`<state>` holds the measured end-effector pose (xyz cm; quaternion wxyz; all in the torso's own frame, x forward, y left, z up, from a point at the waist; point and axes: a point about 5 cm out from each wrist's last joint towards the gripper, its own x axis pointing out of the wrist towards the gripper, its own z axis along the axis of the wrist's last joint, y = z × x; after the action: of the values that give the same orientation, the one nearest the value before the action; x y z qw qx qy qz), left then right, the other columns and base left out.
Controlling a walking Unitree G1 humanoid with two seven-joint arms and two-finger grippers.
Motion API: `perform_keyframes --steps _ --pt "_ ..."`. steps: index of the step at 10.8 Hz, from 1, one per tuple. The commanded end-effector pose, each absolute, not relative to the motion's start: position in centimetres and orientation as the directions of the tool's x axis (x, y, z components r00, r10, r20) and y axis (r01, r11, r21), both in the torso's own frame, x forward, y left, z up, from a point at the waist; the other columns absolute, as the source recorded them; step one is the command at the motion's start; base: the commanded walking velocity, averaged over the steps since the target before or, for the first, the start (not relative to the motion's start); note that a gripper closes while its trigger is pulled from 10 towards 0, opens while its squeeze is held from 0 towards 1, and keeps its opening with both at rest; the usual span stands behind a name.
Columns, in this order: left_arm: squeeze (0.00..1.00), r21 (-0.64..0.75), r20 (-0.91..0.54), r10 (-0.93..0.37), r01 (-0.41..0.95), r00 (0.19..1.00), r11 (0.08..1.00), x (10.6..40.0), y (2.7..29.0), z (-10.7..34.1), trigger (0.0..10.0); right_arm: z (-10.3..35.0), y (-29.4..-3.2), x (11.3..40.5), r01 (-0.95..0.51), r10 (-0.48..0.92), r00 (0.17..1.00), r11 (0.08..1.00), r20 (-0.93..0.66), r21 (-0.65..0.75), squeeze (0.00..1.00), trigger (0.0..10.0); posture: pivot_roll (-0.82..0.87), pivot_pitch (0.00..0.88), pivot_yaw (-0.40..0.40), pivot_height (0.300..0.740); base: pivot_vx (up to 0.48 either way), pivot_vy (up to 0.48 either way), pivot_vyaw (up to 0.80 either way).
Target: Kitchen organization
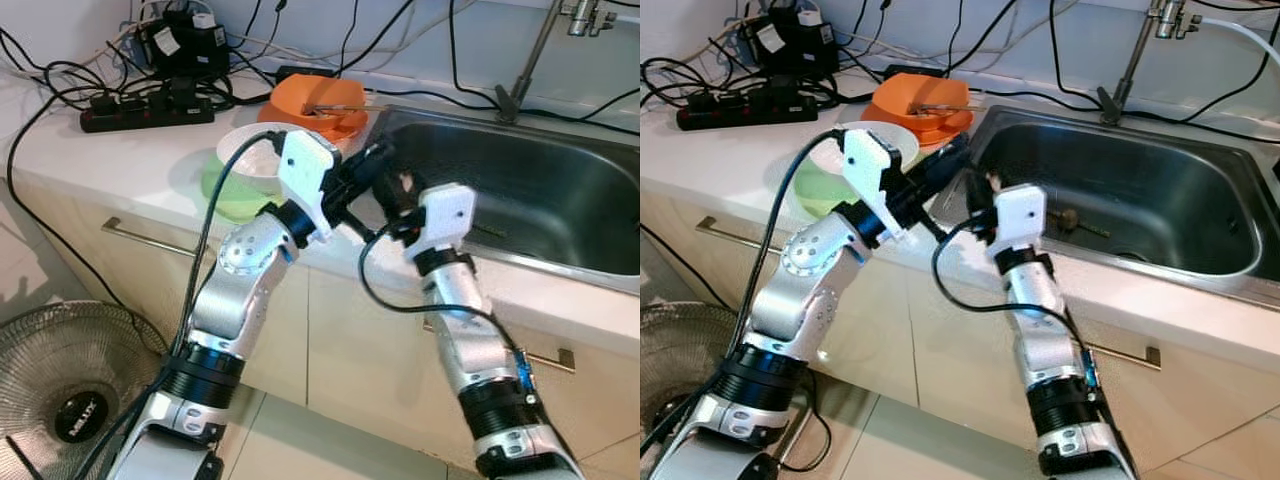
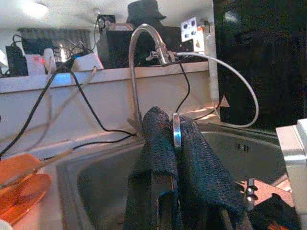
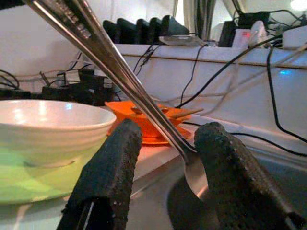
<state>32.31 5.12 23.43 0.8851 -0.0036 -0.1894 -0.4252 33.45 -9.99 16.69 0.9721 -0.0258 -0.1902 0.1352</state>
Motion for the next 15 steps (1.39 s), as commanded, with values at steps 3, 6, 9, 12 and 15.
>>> perform_keyframes --steps 3,6,9,12,15 --pt "0.00 0.170 0.292 -0.809 0.805 0.510 0.569 31.7 4.7 23.3 10.0 16.6 -8.6 33.1 -0.305 0.334 0.874 0.942 0.352 -0.137 0.00 10.0 0.17 0.017 0.021 0.740 0.000 0.000 0.00" --pt "0.00 0.304 0.202 -0.833 0.775 0.516 0.554 31.7 4.8 22.6 10.0 17.1 -9.1 33.4 -0.291 0.315 0.878 0.949 0.361 -0.121 0.00 10.0 0.17 0.013 0.021 0.740 0.000 0.000 0.00" --pt "0.00 0.434 0.192 -0.807 0.689 0.559 0.580 32.0 4.6 22.5 10.0 17.3 -9.2 33.3 -0.293 0.317 0.877 0.948 0.361 -0.122 0.00 10.0 0.17 0.016 0.018 0.740 0.000 0.000 0.00" --pt "0.00 0.504 0.171 -0.764 0.611 0.622 0.610 33.1 6.8 22.2 10.0 17.2 -9.8 33.3 -0.291 0.318 0.879 0.948 0.357 -0.129 0.00 10.0 0.17 0.021 0.017 0.740 0.000 0.000 0.00" --pt "0.00 0.543 0.201 -0.712 0.528 0.673 0.653 33.9 8.0 22.5 10.0 17.3 -9.8 33.2 -0.298 0.323 0.875 0.946 0.360 -0.124 0.00 10.0 0.17 0.022 0.014 0.740 0.000 0.000 0.00"
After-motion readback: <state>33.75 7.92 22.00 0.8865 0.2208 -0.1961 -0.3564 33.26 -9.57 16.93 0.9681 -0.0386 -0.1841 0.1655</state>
